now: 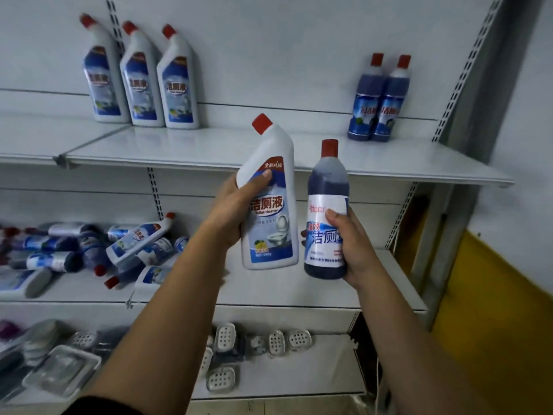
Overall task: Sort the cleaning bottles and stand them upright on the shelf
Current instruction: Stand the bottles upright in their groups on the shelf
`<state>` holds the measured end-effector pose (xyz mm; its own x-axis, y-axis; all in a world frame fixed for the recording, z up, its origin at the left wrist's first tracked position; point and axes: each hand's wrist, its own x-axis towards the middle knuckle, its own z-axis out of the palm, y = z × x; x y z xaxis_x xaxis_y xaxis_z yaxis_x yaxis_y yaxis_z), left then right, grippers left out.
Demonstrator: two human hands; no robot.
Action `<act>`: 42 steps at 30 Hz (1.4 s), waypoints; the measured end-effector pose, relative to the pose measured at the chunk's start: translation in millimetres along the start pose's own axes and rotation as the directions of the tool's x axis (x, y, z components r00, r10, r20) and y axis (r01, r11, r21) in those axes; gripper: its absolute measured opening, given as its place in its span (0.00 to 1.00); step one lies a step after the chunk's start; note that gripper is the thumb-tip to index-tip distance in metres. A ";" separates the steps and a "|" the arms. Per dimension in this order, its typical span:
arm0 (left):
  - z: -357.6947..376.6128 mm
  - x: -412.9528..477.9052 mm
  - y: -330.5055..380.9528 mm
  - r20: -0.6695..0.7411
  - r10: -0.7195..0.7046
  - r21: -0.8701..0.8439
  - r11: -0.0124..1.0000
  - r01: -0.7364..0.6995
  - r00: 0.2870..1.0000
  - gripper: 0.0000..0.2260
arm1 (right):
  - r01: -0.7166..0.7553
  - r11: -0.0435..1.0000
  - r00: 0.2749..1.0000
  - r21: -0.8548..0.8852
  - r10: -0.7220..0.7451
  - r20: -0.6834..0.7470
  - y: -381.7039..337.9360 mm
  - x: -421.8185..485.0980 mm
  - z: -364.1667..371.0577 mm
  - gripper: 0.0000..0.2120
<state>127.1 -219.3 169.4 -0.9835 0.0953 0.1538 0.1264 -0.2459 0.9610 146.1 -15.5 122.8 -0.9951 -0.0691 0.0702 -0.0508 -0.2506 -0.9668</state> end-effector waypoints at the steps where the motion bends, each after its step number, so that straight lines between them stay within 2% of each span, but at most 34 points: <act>1: -0.1 -1.0 7.7 -0.010 0.023 -0.023 0.999 -0.023 1.000 0.12 | 0.018 1.000 1.000 0.000 -0.018 -0.006 -6.9 0.0 4.5 0.27; 7: -11.9 -6.5 47.5 -0.013 0.168 -0.025 0.985 -0.168 0.986 0.12 | 0.121 0.993 0.992 0.016 -0.120 -0.039 -38.8 4.3 34.2 0.20; 10: -22.3 -7.4 60.7 -0.068 0.191 -0.042 0.980 -0.194 0.979 0.09 | 0.159 0.987 0.986 -0.012 -0.160 -0.052 -50.8 8.2 56.2 0.24; 13: -36.2 -4.7 73.2 -0.147 0.184 -0.046 0.980 -0.193 0.972 0.07 | 0.219 0.975 0.975 -0.043 -0.220 -0.016 -56.4 13.3 75.5 0.24; 22: -94.4 13.0 112.4 -0.202 0.301 0.137 0.951 -0.277 0.932 0.15 | 0.325 0.946 0.946 0.008 -0.325 0.004 -66.4 54.7 131.5 0.16; 28: -126.9 42.9 131.9 -0.275 0.336 0.163 0.940 -0.301 0.901 0.13 | 0.387 0.921 0.922 -0.042 -0.385 0.042 -76.0 94.0 157.8 0.22; 34: -146.0 95.4 136.8 -0.278 0.365 0.209 0.926 -0.315 0.889 0.11 | 0.392 0.916 0.920 -0.086 -0.387 0.063 -77.3 138.3 172.8 0.24; 39: -172.4 148.6 127.8 -0.266 0.404 0.396 0.873 -0.283 0.875 0.17 | 0.405 0.896 0.914 -0.179 -0.396 0.086 -67.7 170.8 179.1 0.24; 42: -186.5 174.9 125.7 -0.228 0.496 0.572 0.765 -0.297 0.838 0.21 | 0.404 0.890 0.915 -0.211 -0.396 0.078 -56.1 181.0 182.8 0.26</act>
<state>-53.1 -413.4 274.3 -0.7906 -0.2622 0.5534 0.4632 0.3351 0.8205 -15.8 -190.5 234.7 -0.8835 -0.0394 0.4667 -0.4649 -0.0472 -0.8841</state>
